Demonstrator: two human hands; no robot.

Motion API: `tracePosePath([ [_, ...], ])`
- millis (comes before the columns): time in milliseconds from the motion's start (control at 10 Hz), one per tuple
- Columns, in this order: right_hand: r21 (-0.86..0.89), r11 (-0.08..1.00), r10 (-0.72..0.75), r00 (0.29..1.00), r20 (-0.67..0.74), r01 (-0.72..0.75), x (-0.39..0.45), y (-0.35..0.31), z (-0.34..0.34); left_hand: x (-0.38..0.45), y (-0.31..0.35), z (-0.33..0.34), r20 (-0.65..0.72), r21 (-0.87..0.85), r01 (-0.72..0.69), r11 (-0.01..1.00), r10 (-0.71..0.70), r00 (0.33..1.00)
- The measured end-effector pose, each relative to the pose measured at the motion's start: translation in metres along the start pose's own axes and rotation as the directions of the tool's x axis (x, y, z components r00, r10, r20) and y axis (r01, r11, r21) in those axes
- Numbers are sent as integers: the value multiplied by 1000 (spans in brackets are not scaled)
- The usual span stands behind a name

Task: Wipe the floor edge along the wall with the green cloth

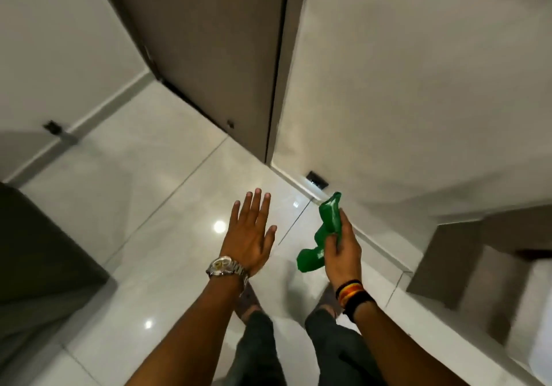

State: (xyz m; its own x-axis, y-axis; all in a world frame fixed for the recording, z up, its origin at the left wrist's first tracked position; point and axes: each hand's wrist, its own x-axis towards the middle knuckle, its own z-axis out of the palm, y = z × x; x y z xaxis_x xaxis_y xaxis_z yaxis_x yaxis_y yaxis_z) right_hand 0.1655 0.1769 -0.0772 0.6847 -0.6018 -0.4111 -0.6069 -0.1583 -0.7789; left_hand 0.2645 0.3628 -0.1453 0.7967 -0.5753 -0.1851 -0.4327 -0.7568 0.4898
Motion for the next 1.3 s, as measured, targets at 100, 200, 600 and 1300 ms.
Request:
tracePosePath([
  [100,44,995,-87,989,-118,92,-29,-46,-45,-9,37,-48,-33,43,-119,992,120,992],
  [200,65,989,-117,963,-242,136,-44,-66,-85,6,82,-66,-50,51,-247,968,250,967],
  [600,-159,979,-28,692,-721,-126,-101,-11,-299,33,308,-17,97,57,-724,687,718,689],
  [1300,-216,976,-29,961,-276,-33,-99,116,-348,39,358,-16,-116,166,-544,823,564,818],
])
